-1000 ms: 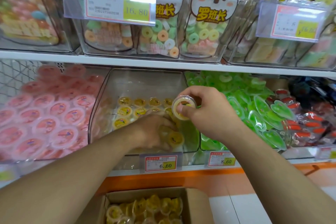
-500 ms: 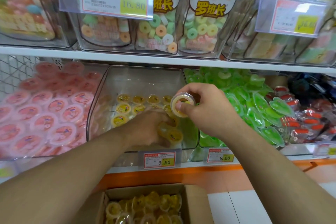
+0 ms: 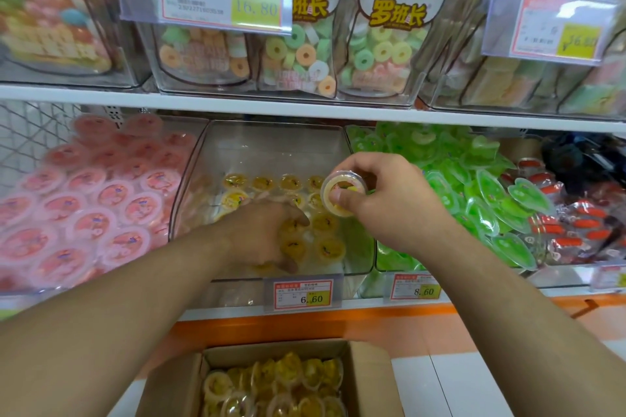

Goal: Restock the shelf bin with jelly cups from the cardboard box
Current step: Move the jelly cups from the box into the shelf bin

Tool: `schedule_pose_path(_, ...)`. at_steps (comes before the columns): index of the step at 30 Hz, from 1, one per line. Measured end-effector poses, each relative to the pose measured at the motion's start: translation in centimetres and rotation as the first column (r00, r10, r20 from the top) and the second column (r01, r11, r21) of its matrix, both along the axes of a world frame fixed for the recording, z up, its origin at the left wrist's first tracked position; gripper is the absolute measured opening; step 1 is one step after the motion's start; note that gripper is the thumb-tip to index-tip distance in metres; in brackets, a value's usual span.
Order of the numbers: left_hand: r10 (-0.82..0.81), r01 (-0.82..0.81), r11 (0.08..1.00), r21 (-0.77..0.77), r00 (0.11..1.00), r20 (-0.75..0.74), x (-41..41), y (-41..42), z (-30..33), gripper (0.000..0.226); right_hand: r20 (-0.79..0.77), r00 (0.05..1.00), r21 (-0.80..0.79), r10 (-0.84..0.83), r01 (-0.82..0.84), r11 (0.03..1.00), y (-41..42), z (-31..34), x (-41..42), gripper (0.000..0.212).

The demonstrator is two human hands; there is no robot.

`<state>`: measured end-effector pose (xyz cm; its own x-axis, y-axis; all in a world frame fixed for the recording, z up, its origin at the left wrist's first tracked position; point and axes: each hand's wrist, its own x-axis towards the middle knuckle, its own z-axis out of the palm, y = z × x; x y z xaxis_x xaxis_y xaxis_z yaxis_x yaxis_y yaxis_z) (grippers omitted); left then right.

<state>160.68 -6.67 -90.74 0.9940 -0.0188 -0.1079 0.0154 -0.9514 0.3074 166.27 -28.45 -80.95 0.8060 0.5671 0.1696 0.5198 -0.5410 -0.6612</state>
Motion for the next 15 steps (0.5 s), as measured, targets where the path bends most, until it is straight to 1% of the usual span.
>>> schedule_pose_path(5, 0.050, -0.049, 0.998, -0.029, 0.999, 0.014, -0.6, -0.6, 0.4, 0.086, 0.012, 1.000, -0.005, 0.004, -0.004, 1.000, 0.2, -0.2, 0.0, 0.007)
schedule_pose_path(7, 0.068, -0.067, 0.997, -0.037, 0.997, 0.028, -1.2, -0.6, 1.4, 0.080, 0.011, 1.000, 0.007, 0.005, -0.005, 1.000, 0.5, -0.3, 0.0, 0.009)
schedule_pose_path(8, 0.077, -0.077, 0.997, -0.018, 0.995, 0.055, -1.5, -0.5, 2.2, 0.075, 0.008, 1.000, 0.017, 0.003, -0.003, 1.000, 0.7, -0.4, -0.1, 0.011)
schedule_pose_path(13, 0.093, -0.132, 0.976, 0.171, 0.972, 0.218, -5.0, 0.1, 6.5, 0.052, -0.034, 0.999, 0.045, 0.004, -0.003, 0.999, 2.2, -0.9, -1.0, 0.020)
schedule_pose_path(15, 0.077, -0.140, 0.973, 0.183, 0.946, 0.315, -7.1, 0.8, 7.3, 0.045, -0.060, 0.998, 0.039, 0.010, -0.007, 0.999, 3.0, -1.5, -1.5, 0.022)
